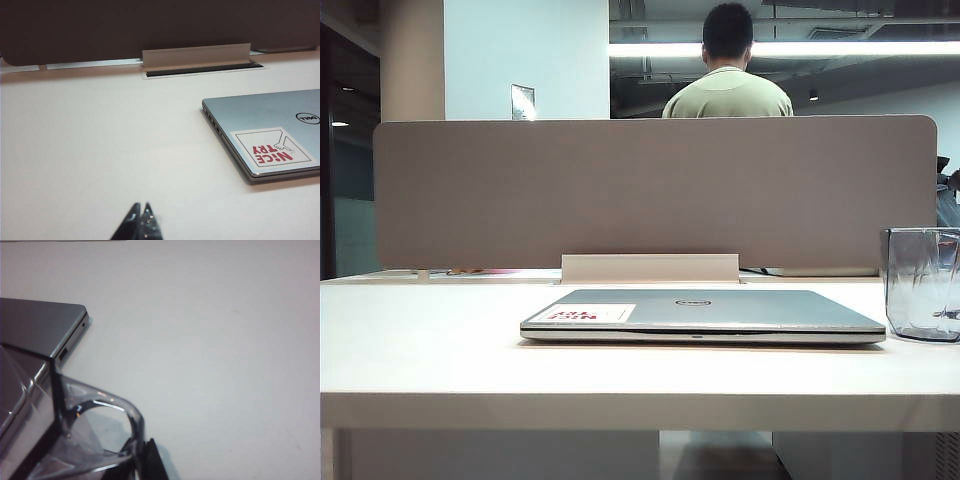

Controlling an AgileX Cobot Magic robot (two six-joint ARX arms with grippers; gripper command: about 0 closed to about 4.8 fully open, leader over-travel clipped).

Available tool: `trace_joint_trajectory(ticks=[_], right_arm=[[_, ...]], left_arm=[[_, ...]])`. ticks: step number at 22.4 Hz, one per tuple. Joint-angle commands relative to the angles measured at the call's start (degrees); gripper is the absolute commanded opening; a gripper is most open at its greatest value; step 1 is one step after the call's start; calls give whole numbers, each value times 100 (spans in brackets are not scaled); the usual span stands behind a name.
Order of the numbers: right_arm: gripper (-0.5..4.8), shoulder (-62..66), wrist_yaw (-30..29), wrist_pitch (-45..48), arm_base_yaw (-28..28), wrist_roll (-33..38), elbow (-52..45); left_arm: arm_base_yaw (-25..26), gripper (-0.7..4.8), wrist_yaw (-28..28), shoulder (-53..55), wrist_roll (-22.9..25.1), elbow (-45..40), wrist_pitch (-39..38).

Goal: Pick up the water cup and place it on the right side of the laptop.

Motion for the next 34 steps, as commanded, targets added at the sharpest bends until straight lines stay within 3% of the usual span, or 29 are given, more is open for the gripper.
trace_joint_trajectory(ticks=[1, 3, 5, 34], right_arm=[[14, -17, -9, 68, 4, 133, 20], [14, -17, -11, 42, 7, 133, 20], [55, -17, -11, 39, 7, 229, 20], [59, -984, -2, -1652, 2, 234, 17]], left_arm=[[-4, -4, 31, 7, -20, 20, 72], [-4, -4, 31, 7, -20, 20, 72], [-4, -4, 31, 7, -20, 20, 72], [-4, -4, 31, 7, -22, 20, 72]])
